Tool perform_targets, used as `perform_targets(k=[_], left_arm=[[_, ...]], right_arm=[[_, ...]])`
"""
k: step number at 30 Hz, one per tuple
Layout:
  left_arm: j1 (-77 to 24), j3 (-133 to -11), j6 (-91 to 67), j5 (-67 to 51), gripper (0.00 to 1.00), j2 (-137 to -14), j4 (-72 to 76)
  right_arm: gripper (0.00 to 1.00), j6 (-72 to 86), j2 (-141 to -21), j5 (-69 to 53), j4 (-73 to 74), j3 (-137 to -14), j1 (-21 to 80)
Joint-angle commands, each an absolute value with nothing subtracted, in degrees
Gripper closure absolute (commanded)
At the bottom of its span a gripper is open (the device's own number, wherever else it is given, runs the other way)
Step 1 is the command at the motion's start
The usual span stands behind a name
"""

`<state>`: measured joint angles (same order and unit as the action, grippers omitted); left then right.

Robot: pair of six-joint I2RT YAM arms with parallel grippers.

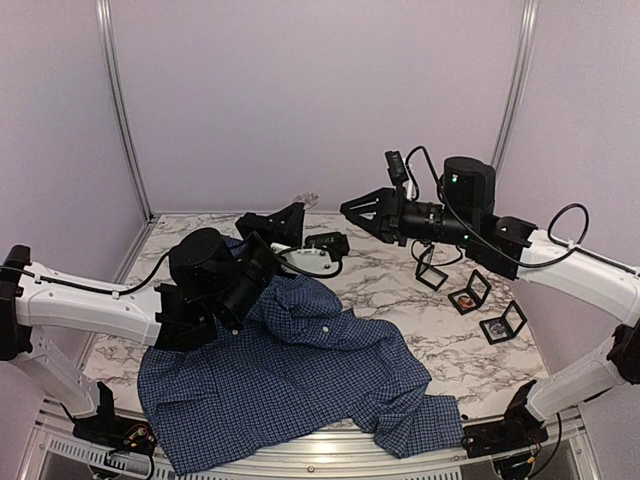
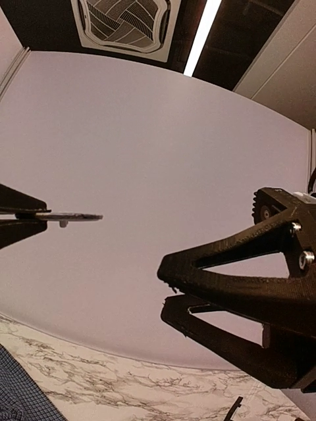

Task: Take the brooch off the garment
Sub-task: Turn over the brooch at the center of the board, then pass from the left arm to the right

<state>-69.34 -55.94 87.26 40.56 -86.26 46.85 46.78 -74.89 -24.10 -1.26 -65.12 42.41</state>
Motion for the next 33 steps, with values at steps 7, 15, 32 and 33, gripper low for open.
perform_targets(k=[7,15,32,33], left_arm=[[-70.75,-51.68,95.17,40.72,1.0,-86.75,55.25],[-71.31,-51.23,95.07,40.45,1.0,-86.93,55.19],[-71.65,-50.54,94.85,39.91,1.0,-86.13,53.29],[-71.71,-50.58,94.84,39.9,1.0,-86.13,53.22]], right_arm=[[0.69,49.63,-76.6,-28.28,-6.38,-68.42,42.32],[0.7,51.43,-80.09,-32.15,-7.57,-71.21,44.73],[0.79,53.06,-84.47,-34.02,-8.4,-73.59,46.32],[0.81,53.13,-84.31,-33.97,-8.6,-73.38,46.32]])
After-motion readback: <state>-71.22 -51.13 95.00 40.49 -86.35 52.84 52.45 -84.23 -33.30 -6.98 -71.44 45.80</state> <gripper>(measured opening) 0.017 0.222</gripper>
